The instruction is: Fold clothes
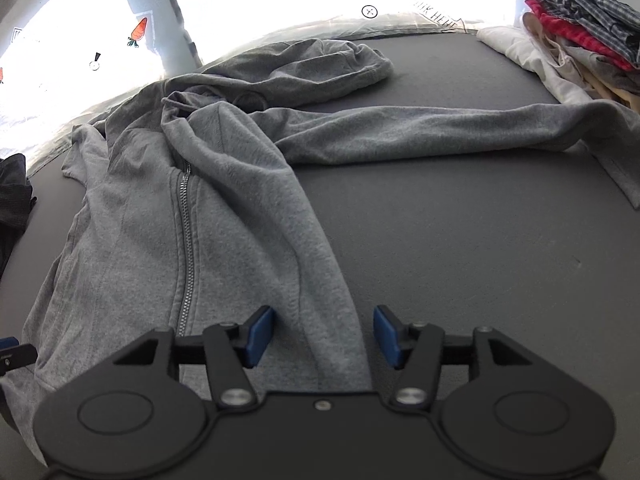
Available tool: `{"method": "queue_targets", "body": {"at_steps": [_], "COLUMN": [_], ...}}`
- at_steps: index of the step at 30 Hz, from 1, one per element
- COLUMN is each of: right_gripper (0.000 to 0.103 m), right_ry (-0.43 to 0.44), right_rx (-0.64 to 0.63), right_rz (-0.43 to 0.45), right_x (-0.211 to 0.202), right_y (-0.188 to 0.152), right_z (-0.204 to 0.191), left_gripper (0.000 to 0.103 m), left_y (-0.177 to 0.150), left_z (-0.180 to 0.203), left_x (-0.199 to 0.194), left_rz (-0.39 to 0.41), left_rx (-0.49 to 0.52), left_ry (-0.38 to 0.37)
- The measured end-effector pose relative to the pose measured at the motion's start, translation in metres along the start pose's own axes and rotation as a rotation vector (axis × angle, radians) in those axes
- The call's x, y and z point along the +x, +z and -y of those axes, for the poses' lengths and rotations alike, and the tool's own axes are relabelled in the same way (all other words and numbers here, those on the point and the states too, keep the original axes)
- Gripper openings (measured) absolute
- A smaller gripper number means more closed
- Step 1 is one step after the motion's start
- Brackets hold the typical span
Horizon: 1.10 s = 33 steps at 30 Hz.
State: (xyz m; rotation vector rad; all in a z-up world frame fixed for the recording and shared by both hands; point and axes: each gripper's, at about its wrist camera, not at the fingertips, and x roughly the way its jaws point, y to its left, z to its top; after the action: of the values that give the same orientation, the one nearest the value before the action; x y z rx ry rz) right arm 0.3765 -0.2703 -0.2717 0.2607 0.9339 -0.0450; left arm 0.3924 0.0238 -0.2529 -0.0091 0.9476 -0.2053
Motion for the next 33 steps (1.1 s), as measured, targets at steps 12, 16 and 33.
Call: {"method": "queue_targets", "body": {"at_steps": [12, 16, 33], "right_gripper": [0.053, 0.013, 0.013], "right_ry": [0.016, 0.072, 0.186], "right_rx": [-0.024, -0.095, -0.253], "right_rz": [0.001, -0.03, -0.123], "right_x": [0.007, 0.009, -0.061], "right_y": [0.007, 0.011, -0.047], "right_z": [-0.006, -0.017, 0.001], "left_gripper": [0.064, 0.012, 0.003], "left_y": [0.028, 0.024, -0.068], "left_z": [-0.007, -0.001, -0.01], "left_x": [0.043, 0.036, -0.053], "left_rz": [-0.04, -0.016, -0.087], "left_rx": [-0.025, -0.011, -0.153], "left_ry": [0.025, -0.011, 0.007]}}
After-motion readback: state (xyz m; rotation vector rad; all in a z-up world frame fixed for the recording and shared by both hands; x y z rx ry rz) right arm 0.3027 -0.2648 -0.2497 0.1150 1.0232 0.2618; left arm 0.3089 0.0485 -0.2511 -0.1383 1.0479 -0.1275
